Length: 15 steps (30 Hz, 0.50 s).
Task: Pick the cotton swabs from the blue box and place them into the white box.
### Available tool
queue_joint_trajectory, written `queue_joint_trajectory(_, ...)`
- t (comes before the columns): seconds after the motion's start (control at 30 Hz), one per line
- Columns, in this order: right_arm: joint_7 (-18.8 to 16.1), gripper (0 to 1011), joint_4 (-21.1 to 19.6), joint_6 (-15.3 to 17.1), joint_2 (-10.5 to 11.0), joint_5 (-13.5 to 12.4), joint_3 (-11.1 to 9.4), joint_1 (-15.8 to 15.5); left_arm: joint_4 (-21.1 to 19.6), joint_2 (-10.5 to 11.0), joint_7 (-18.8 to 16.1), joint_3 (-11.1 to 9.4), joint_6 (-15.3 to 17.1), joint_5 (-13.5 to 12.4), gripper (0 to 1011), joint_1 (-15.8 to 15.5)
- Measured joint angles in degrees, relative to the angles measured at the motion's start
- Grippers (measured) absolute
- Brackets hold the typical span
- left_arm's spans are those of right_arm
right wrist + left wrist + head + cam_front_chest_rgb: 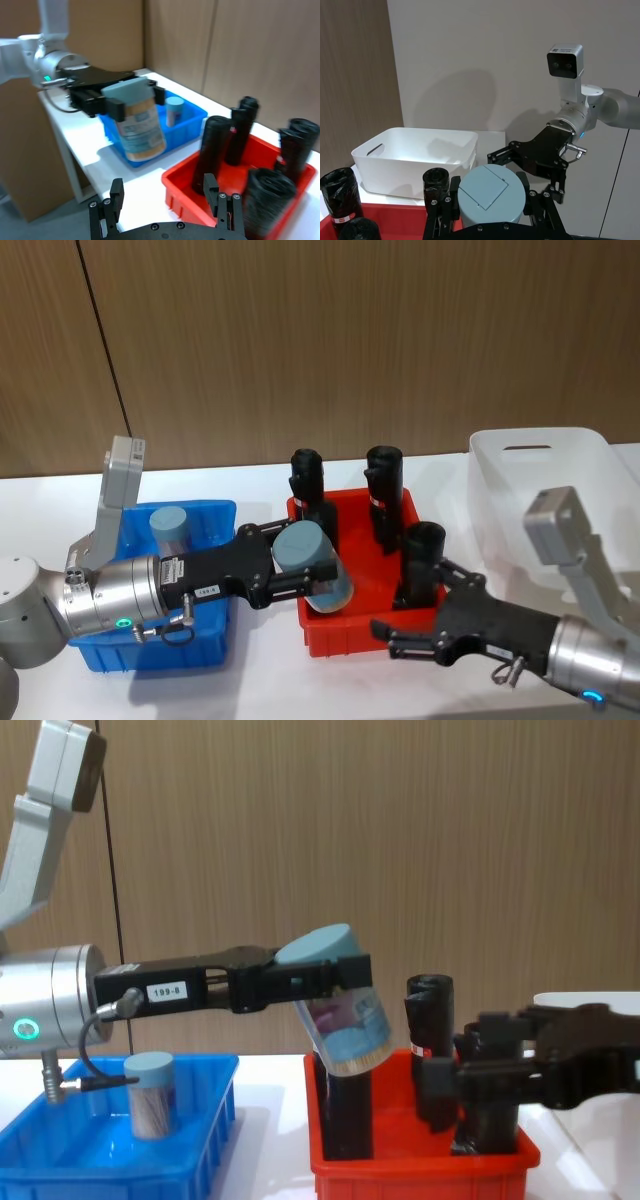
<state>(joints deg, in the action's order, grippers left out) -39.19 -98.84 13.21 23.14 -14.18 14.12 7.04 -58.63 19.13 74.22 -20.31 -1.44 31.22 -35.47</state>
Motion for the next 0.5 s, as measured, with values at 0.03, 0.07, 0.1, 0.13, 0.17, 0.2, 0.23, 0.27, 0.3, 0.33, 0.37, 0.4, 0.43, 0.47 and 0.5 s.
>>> queue_joint_trajectory(0.03, -0.6, 1002, 0.3, 0.1, -0.2, 0.2, 0.2, 0.5, 0.0, 0.0, 0.0, 0.0, 0.0, 0.0, 669, 0.0)
queue_joint_trajectory(0.07, -1.4, 1002, 0.5, 0.3, -0.3, 0.6, 0.4, 0.8, 0.0, 0.0, 0.0, 0.0, 0.0, 0.0, 669, 0.0)
queue_joint_trajectory(0.1, -2.5, 1002, 0.9, 0.6, -0.7, 1.1, 0.8, 1.6, 0.0, 0.0, 0.0, 0.0, 0.0, 0.0, 669, 0.0)
queue_joint_trajectory(0.13, -3.0, 1002, 1.1, 0.8, -0.9, 1.4, 0.9, 1.8, 0.0, 0.0, 0.0, 0.0, 0.0, 0.0, 669, 0.0)
queue_joint_trajectory(0.17, -4.1, 1002, 1.7, 1.1, -1.4, 2.0, 1.4, 2.7, 0.0, 0.0, 0.0, 0.0, 0.0, 0.0, 669, 0.0)
queue_joint_trajectory(0.2, -4.6, 1002, 2.0, 1.2, -1.6, 2.2, 1.5, 3.0, 0.0, 0.0, 0.0, 0.0, 0.0, 0.0, 669, 0.0)
queue_joint_trajectory(0.23, -5.0, 1001, 2.2, 1.3, -1.8, 2.5, 1.7, 3.4, 0.0, 0.0, 0.0, 0.0, 0.0, 0.0, 669, 0.0)
queue_joint_trajectory(0.27, -5.2, 1002, 2.4, 1.4, -1.9, 2.7, 1.8, 3.7, 0.0, 0.0, 0.0, 0.0, 0.0, 0.0, 669, 0.0)
queue_joint_trajectory(0.3, -5.7, 1002, 2.7, 1.5, -2.1, 3.0, 2.0, 4.0, 0.0, 0.0, 0.0, 0.0, 0.0, 0.0, 669, 0.0)
queue_joint_trajectory(0.33, -6.3, 1002, 3.2, 1.7, -2.6, 3.4, 2.3, 4.7, 0.0, 0.0, 0.0, 0.0, 0.0, 0.0, 669, 0.0)
queue_joint_trajectory(0.37, -6.6, 1002, 3.4, 1.7, -2.8, 3.6, 2.5, 5.0, 0.0, 0.0, 0.0, 0.0, 0.0, 0.0, 669, 0.0)
queue_joint_trajectory(0.4, -7.1, 1002, 3.9, 1.9, -3.2, 4.1, 2.7, 5.6, 0.0, 0.0, 0.0, 0.0, 0.0, 0.0, 670, 0.0)
queue_joint_trajectory(0.43, -7.3, 1002, 4.1, 1.9, -3.4, 4.2, 2.9, 6.0, 0.0, 0.0, 0.0, 0.0, 0.0, 0.0, 669, 0.0)
queue_joint_trajectory(0.47, -7.5, 1002, 4.3, 1.9, -3.5, 4.4, 3.0, 6.2, 0.0, 0.0, 0.0, 0.0, 0.0, 0.0, 669, 0.0)
queue_joint_trajectory(0.5, -7.6, 1002, 4.5, 2.0, -3.6, 4.6, 3.1, 6.4, 0.0, 0.0, 0.0, 0.0, 0.0, 0.0, 670, 0.0)
